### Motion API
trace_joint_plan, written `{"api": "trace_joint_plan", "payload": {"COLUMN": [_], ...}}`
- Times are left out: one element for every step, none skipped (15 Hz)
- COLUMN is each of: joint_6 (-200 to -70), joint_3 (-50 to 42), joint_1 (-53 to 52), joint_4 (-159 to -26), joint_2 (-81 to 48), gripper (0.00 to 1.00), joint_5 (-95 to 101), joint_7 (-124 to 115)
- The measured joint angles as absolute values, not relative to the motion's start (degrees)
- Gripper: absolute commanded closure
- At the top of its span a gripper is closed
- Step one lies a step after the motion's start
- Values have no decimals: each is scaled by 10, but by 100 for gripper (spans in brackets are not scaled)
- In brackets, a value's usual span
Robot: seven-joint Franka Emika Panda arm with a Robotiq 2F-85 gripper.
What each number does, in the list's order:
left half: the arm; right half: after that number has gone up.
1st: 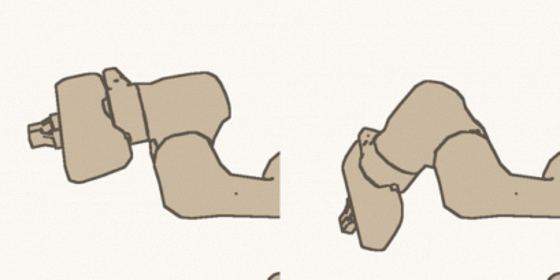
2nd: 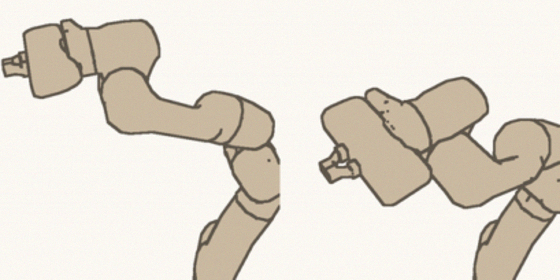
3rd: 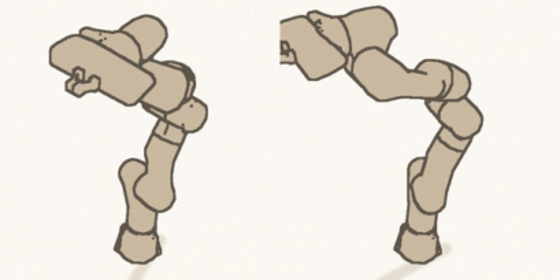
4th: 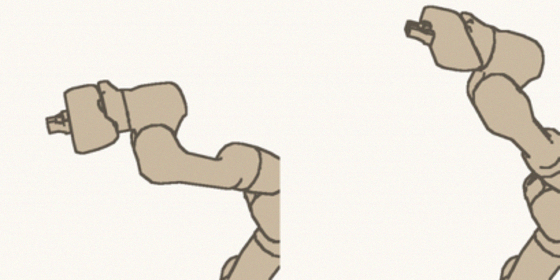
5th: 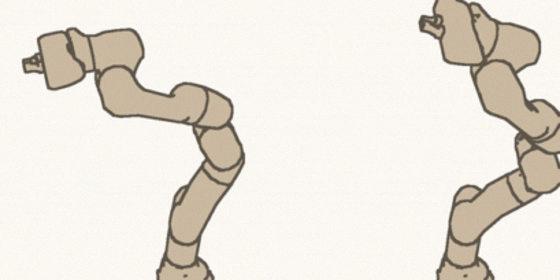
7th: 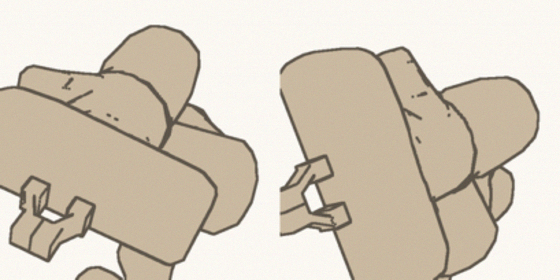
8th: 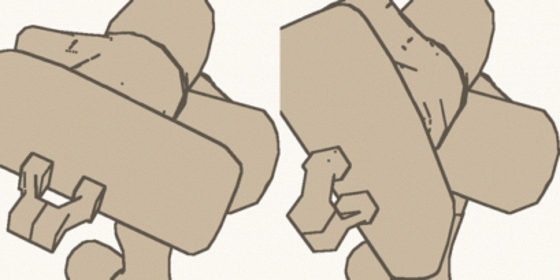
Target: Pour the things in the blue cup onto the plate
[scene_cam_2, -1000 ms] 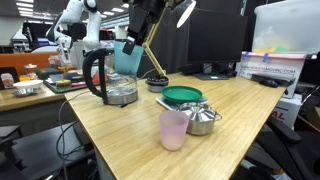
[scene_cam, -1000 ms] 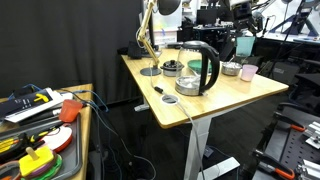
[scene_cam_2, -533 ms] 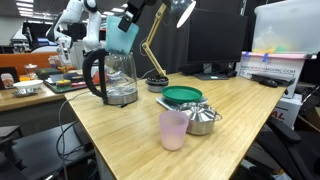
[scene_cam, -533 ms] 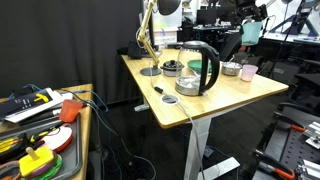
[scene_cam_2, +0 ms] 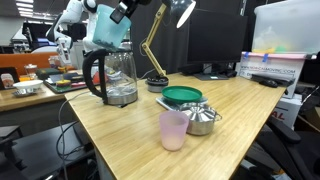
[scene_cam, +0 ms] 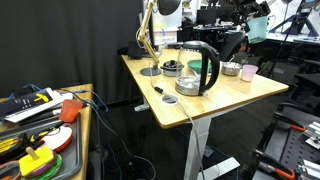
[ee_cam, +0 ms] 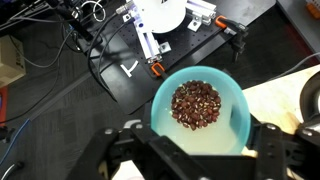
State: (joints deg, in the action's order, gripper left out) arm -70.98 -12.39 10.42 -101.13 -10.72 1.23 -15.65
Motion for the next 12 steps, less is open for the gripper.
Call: {"api": "trace_joint_plan", "payload": {"joint_6": [-709, -709, -709, -709, -709, -709, -709, -708, -709, -713, -718, -723], "joint_3": [-124, -124, -124, -124, -124, -124, -124, -124, -124, -124, -124, -123], "joint_1": [104, 104, 104, 104, 104, 104, 104, 104, 104, 104, 104, 103], "joint_4": [-1011, -1011, -1011, -1011, -1011, -1010, -1010, -1010, -1011, -1011, -1010, -1010], "joint_2": [-107, -107, -107, -107, -107, -107, -107, -107, -108, -108, -108, -108], "gripper": [21, 21, 21, 21, 21, 21, 46, 46, 46, 46, 46, 46], "joint_5": [12, 12, 12, 12, 12, 12, 12, 12, 12, 13, 13, 13], "joint_7": [-156, -156, -156, -156, -156, -156, -156, -156, -156, -161, -167, -174]}}
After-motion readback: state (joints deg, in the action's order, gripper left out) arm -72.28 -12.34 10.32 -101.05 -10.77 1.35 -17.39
